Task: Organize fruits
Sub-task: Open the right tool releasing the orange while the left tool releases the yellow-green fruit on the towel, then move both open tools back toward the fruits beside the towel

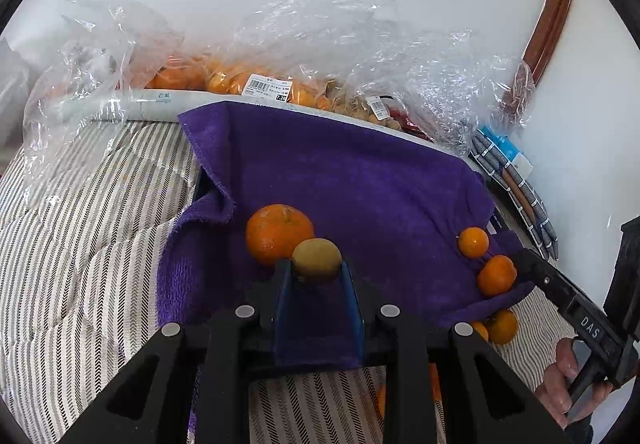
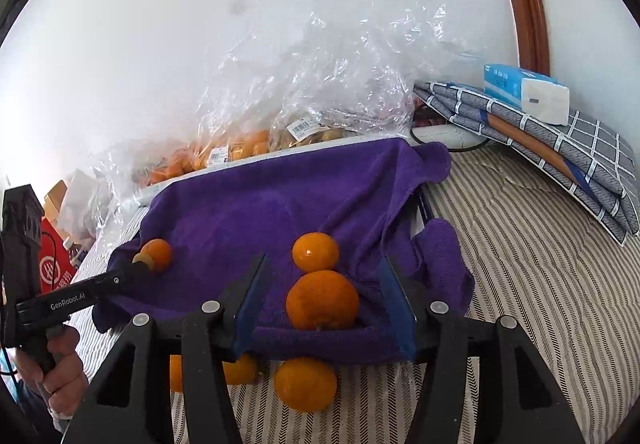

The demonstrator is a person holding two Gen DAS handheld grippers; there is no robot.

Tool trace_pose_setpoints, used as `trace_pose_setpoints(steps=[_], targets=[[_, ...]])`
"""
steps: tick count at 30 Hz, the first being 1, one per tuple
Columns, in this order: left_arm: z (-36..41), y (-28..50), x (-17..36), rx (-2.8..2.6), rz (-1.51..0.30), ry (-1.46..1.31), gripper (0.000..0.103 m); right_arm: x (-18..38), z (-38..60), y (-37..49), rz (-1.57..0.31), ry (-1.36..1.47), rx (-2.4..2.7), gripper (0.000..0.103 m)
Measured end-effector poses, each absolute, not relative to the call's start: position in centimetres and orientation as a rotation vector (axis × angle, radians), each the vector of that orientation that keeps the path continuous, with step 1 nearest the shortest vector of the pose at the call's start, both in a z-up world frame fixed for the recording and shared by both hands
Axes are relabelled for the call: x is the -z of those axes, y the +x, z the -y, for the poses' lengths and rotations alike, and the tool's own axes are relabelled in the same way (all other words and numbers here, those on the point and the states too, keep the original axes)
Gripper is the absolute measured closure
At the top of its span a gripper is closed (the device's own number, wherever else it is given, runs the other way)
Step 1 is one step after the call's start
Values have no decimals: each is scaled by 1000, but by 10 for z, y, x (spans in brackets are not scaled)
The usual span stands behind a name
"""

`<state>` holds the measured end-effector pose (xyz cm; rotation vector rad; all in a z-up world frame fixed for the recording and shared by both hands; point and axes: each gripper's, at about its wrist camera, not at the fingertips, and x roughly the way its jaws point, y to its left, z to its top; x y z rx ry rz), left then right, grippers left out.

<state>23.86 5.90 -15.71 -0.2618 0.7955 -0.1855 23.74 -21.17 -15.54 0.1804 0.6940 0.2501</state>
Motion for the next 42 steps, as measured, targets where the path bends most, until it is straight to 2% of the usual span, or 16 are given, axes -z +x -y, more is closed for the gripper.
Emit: trace_pose_setpoints(steps=[2, 6, 18, 42], targets=[[-60, 238, 157, 190, -795, -269, 79, 155, 206, 234, -686, 152, -267, 47], [-61, 237, 155, 201, -783, -283, 70, 151, 197, 225, -658, 119, -337, 45], [-61, 230, 151, 198, -755, -284, 57, 143, 197, 219, -659, 85, -278, 44], [-79, 203, 134, 128, -630, -335, 54, 171, 200, 179, -806, 90, -296, 44]])
